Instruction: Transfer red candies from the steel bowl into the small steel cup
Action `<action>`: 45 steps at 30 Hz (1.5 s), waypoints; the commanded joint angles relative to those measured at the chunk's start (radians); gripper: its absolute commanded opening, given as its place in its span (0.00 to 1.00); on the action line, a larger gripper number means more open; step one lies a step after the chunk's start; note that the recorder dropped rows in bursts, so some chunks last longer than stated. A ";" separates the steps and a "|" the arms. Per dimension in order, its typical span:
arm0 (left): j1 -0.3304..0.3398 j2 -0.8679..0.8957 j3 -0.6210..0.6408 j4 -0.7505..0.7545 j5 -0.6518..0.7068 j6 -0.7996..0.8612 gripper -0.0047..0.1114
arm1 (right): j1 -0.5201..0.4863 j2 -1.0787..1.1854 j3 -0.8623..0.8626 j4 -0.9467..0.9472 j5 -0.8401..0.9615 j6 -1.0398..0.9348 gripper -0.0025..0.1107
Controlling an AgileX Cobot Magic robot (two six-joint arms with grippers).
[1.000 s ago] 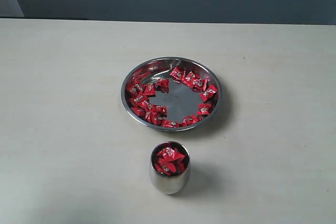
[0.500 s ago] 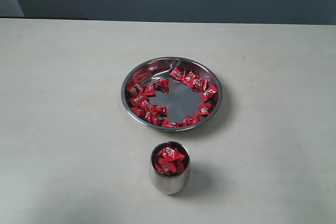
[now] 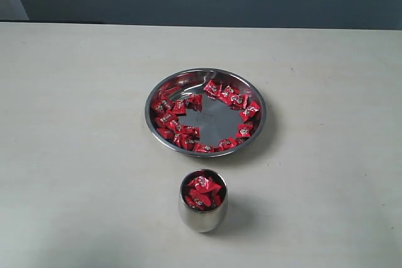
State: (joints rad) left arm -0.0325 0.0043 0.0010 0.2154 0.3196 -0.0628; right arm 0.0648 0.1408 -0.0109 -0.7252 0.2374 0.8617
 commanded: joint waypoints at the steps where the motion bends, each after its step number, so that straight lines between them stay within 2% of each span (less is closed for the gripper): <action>1: 0.000 -0.004 -0.001 0.000 -0.007 -0.005 0.04 | -0.007 -0.027 0.006 0.300 0.074 -0.440 0.02; 5: 0.000 -0.004 -0.001 0.000 -0.007 -0.005 0.04 | -0.043 -0.059 0.006 0.391 0.097 -0.568 0.02; 11: 0.000 -0.004 -0.001 0.000 -0.007 -0.005 0.04 | -0.226 -0.137 0.011 0.493 0.121 -0.630 0.02; 16: 0.000 -0.004 -0.001 0.002 -0.007 -0.005 0.04 | -0.319 -0.141 0.011 0.579 0.126 -0.684 0.02; 21: 0.000 -0.004 -0.001 0.002 -0.007 -0.005 0.04 | -0.327 -0.141 0.011 0.590 0.126 -0.707 0.02; 27: 0.000 -0.004 -0.001 0.002 -0.007 -0.005 0.04 | -0.327 -0.141 0.011 0.685 0.122 -0.852 0.02; 45: 0.000 -0.004 -0.001 0.002 -0.007 -0.005 0.04 | -0.327 -0.141 0.011 0.688 0.122 -0.862 0.02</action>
State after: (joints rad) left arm -0.0325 0.0043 0.0010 0.2154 0.3196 -0.0628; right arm -0.2560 0.0066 -0.0081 -0.0400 0.3622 0.0085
